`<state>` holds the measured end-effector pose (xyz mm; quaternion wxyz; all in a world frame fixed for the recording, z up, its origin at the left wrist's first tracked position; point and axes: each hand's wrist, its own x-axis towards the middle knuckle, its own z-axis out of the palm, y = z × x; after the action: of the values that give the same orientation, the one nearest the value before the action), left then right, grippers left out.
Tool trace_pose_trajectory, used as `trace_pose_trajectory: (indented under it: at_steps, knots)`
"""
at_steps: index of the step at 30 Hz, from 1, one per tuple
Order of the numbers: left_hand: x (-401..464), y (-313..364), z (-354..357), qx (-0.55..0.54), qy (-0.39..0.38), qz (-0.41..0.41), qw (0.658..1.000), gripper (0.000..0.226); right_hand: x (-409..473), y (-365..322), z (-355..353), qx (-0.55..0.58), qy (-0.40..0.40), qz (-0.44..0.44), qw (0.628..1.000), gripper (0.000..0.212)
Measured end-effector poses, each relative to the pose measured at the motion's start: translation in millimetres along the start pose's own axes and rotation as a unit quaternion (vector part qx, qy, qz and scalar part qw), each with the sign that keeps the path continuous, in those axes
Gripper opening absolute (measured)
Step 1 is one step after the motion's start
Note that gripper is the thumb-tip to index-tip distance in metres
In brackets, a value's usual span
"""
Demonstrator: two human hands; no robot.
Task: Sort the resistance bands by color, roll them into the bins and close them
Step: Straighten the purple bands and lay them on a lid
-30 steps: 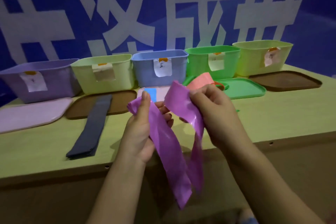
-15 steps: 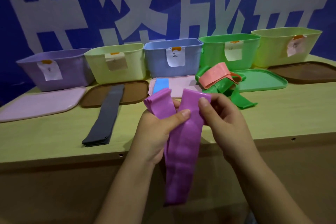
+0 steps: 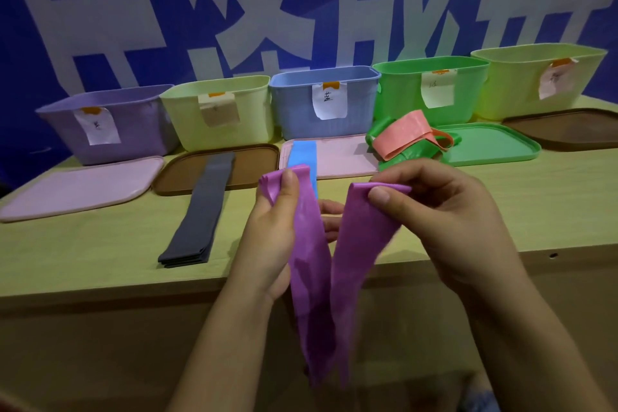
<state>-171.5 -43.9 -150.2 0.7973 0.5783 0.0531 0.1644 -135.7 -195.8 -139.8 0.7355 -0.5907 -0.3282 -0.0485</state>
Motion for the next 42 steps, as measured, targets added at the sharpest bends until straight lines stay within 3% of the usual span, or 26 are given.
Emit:
trace_pose_trajectory:
  at_steps: [9, 15, 22, 26, 29, 31, 34, 42]
  knots:
    - [-3, -1, 0, -0.039, -0.013, -0.013, 0.999, 0.015, 0, 10, 21, 0.017, -0.077, -0.013, 0.997, 0.015]
    - [-4, 1, -7, 0.061, 0.014, 0.069, 0.996, 0.023, -1, 10, 23, 0.031, -0.041, -0.003, 0.999, 0.009]
    - [-6, 5, -11, 0.061, -0.031, 0.098, 0.993, 0.002, -3, 6, 16, 0.011, 0.005, -0.020, 1.000, 0.010]
    - [-9, 10, -14, 0.051, -0.070, 0.081, 0.993, 0.019, -5, 6, 14, -0.029, 0.004, -0.033, 0.999, 0.007]
    - [-11, 13, -14, 0.068, -0.094, 0.074, 0.990, 0.015, -6, 7, 15, -0.081, 0.033, -0.054, 0.995, 0.012]
    - [-11, 15, -13, 0.084, -0.089, 0.072, 0.990, 0.010, -8, 8, 17, -0.120, 0.049, -0.077, 0.989, 0.012]
    - [-11, 15, -12, 0.102, -0.072, 0.069, 0.990, 0.021, -12, 4, 20, -0.171, 0.033, -0.126, 0.977, 0.010]
    - [-15, 14, -10, 0.133, -0.080, 0.096, 0.983, 0.032, -11, -2, 14, -0.136, 0.029, -0.074, 0.987, 0.010]
